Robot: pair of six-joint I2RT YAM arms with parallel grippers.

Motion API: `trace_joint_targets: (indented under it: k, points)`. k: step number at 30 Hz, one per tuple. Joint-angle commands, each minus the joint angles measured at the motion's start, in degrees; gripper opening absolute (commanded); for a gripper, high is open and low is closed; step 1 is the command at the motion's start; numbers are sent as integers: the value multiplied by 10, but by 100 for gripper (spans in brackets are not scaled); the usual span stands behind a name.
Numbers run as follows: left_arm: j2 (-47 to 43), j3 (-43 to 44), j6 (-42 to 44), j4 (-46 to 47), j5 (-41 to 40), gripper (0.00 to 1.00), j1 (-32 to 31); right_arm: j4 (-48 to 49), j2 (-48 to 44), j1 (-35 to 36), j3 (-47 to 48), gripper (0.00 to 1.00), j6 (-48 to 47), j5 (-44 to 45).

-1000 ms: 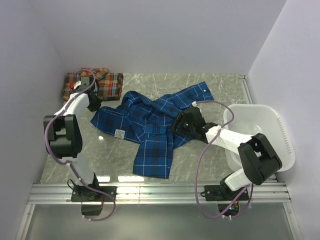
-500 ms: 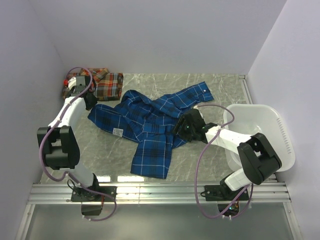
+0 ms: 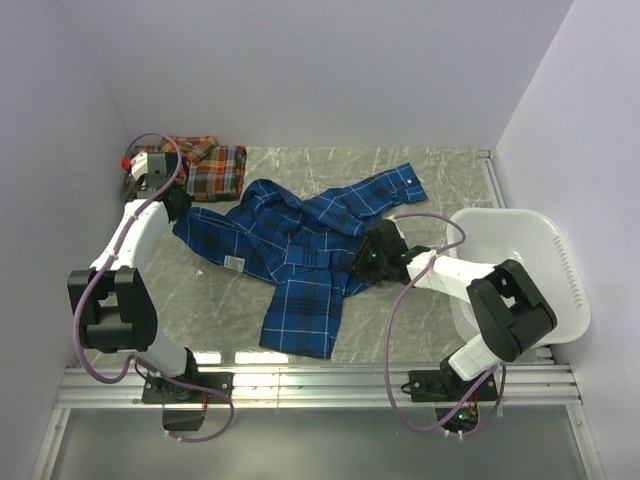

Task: Fold and stack the long sleeve shirts
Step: Flatten the shirt out

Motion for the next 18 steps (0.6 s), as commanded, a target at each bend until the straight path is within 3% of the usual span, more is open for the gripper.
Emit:
trace_joint_targets:
  k: [1, 3, 4, 6, 18]
  points:
    - [-29, 6, 18, 19, -22, 1, -1, 14, 6, 4, 8, 39, 12, 17]
    - [-31, 9, 29, 22, -22, 1, 0, 7, 4, 4, 12, 28, 7, 23]
    - [-32, 11, 33, 23, -22, 0, 0, 1, 0, 3, 14, 14, 5, 34]
    - [-34, 19, 45, 31, -22, 1, 0, -22, -15, 1, 27, 0, -10, 49]
    - [-39, 186, 135, 109, 36, 0, 0, -145, -192, -72, 119, 0, -146, 151]
